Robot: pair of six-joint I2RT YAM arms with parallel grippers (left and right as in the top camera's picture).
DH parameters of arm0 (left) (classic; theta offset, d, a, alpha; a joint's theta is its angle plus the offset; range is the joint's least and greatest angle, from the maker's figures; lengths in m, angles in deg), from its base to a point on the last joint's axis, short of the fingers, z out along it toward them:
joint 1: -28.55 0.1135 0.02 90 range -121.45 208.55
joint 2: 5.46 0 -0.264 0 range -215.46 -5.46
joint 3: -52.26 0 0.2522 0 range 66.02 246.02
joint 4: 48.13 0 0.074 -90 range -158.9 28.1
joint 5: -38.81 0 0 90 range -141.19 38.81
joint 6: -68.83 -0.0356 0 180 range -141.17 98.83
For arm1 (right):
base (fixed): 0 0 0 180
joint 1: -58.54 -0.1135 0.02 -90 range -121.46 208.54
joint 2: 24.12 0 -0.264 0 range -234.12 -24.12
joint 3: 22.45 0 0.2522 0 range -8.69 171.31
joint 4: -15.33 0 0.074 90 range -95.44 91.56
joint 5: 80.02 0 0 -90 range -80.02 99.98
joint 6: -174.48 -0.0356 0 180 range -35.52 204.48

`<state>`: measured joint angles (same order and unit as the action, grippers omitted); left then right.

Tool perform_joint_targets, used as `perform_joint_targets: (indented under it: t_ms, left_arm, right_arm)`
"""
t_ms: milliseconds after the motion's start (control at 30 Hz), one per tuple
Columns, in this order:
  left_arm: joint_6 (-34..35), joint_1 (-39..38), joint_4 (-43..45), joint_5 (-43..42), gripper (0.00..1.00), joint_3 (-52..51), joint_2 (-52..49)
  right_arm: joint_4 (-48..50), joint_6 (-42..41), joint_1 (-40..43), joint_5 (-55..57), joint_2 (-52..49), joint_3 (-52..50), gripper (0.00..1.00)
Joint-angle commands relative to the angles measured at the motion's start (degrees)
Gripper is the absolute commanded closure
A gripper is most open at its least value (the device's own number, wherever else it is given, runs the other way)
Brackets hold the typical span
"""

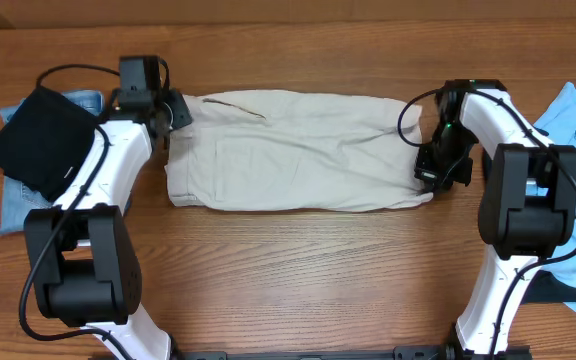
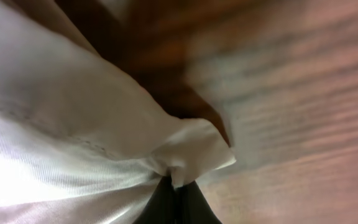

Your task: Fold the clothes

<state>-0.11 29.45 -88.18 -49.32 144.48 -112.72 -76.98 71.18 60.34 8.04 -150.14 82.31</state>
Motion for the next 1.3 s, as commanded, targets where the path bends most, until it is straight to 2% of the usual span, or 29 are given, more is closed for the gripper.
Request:
perform_joint_targets:
  t_ms: [0,133,300,367,467,567,767,900,1100,1167,1200,1233,1267]
  left_arm:
    - [-1.8,0.6,-3.0,-0.5,0.44,4.9,-0.6]
    - [-1.8,0.5,-7.1,-1.9,0.46,7.5,-0.6]
    - [-1.8,0.5,-8.2,-11.0,0.5,8.0,-0.6]
    - [-1.8,0.2,-8.3,-13.8,0.52,8.0,-0.6]
    - [-2.9,-0.7,-8.2,-13.0,0.52,8.0,-0.7]
    - [-3.8,-1.7,-8.4,-10.5,0.51,8.0,-1.3]
    - [-3.7,-2.3,-8.1,-8.8,0.5,8.0,-4.8]
    - [-3.7,-2.3,-7.8,-8.7,0.51,8.0,-8.7]
    - [-3.7,-2.3,-7.1,-8.7,0.53,8.0,-13.6]
    - [-3.0,-2.3,-7.1,-8.7,0.53,8.0,-14.4]
    - [-2.8,-2.3,-7.1,-8.7,0.54,8.0,-14.8]
    - [-2.7,-2.3,-7.1,-8.8,0.54,8.0,-14.8]
    - [-2.6,-2.4,-7.1,-8.7,0.54,8.0,-14.8]
  right_arm:
    - [-0.6,-0.5,-0.7,1.8,0.8,-0.9,0.96]
    - [0.7,-0.5,-0.7,1.9,5.2,-0.9,0.87]
    - [3.0,-0.5,-0.2,3.5,12.7,-0.3,0.81]
    - [6.0,-0.4,-0.2,5.0,15.7,0.3,0.76]
    - [15.4,1.3,-0.4,4.1,18.8,0.5,0.63]
    - [22.5,7.8,-0.7,-1.4,18.4,0.5,0.59]
    - [24.3,7.8,-0.7,-5.4,12.6,0.5,0.59]
    - [25.5,7.8,-0.7,-7.1,8.8,0.5,0.59]
    - [32.2,9.6,-0.7,-11.3,6.0,0.4,0.6]
    - [34.1,10.6,-0.7,-12.3,6.0,0.4,0.71]
    - [34.6,10.6,-0.7,-12.6,6.0,0.4,0.78]
    - [34.9,10.6,-0.7,-12.8,6.0,0.4,0.91]
    - [35.2,10.6,-0.7,-12.8,6.0,0.4,0.96]
